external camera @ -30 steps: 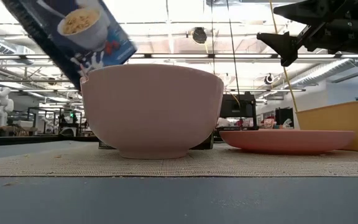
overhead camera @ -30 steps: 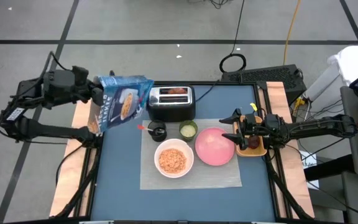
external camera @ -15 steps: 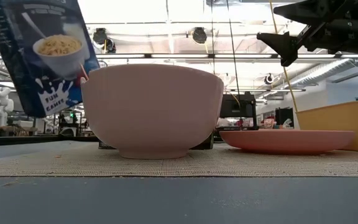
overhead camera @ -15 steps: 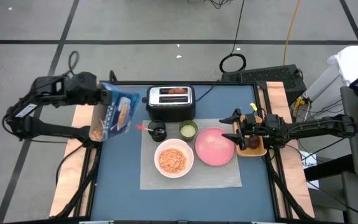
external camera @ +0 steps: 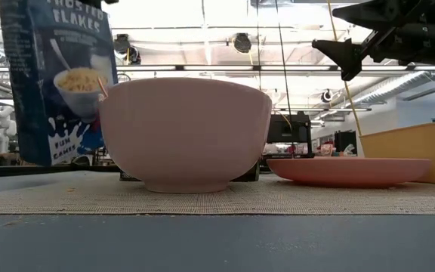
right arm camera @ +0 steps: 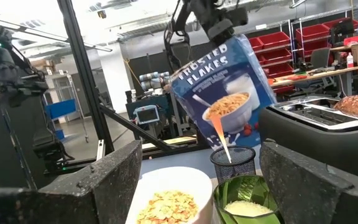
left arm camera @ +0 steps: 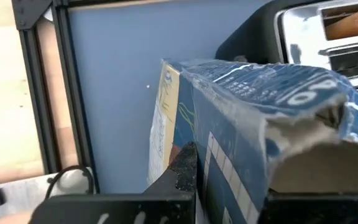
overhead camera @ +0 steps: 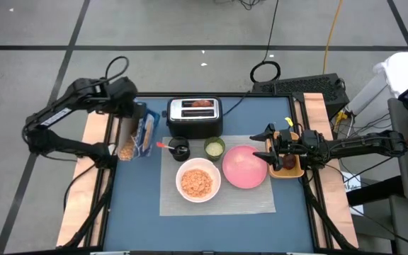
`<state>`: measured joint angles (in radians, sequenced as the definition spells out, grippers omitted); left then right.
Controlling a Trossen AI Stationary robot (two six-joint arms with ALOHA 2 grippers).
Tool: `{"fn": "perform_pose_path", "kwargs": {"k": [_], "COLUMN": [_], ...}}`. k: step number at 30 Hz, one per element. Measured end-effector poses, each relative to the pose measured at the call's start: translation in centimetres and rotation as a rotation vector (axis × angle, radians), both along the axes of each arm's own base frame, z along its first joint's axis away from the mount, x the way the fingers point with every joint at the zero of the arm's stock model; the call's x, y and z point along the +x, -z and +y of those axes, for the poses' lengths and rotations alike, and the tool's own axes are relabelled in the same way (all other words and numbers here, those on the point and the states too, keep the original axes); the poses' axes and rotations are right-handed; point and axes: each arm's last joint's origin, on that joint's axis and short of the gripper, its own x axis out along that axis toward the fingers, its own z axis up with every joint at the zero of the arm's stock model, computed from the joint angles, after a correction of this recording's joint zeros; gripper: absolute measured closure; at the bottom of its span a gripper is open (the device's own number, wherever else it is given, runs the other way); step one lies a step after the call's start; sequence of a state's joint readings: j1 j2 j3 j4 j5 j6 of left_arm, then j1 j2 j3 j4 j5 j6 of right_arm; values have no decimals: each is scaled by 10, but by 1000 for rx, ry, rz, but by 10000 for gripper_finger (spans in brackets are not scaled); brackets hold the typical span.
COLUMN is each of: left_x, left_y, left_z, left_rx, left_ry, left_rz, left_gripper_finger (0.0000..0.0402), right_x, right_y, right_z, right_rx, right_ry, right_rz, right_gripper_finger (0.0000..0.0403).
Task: Arrange a breakfast setting
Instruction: Pour the cereal from the blue cereal box into the white bowl
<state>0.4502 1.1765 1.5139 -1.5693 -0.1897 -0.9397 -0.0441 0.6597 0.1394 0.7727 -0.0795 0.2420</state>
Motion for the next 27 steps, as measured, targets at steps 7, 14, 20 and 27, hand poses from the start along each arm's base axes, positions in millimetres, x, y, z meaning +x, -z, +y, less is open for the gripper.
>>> {"fn": "perform_pose_path", "kwargs": {"k": [7, 14, 20, 27], "left_x": [9, 7, 7, 11], "left_y": [12, 22, 30, 37], "left_z": [28, 56, 73, 84], "left_rx": [-102, -156, -180, -189], "left_ry": [34, 36, 68, 124], "left_rz": [53, 87, 134, 172], "left_gripper_finger": [401, 401, 401, 391], "right_x": [0, 0, 0, 0], "right_y": [0, 0, 0, 0], "right_z": [0, 0, 0, 0], "right_rx": [0, 0, 0, 0], "right_ry": [0, 0, 0, 0], "right_rz": [0, 0, 0, 0], "right_gripper_finger": [90, 90, 90, 90]}}
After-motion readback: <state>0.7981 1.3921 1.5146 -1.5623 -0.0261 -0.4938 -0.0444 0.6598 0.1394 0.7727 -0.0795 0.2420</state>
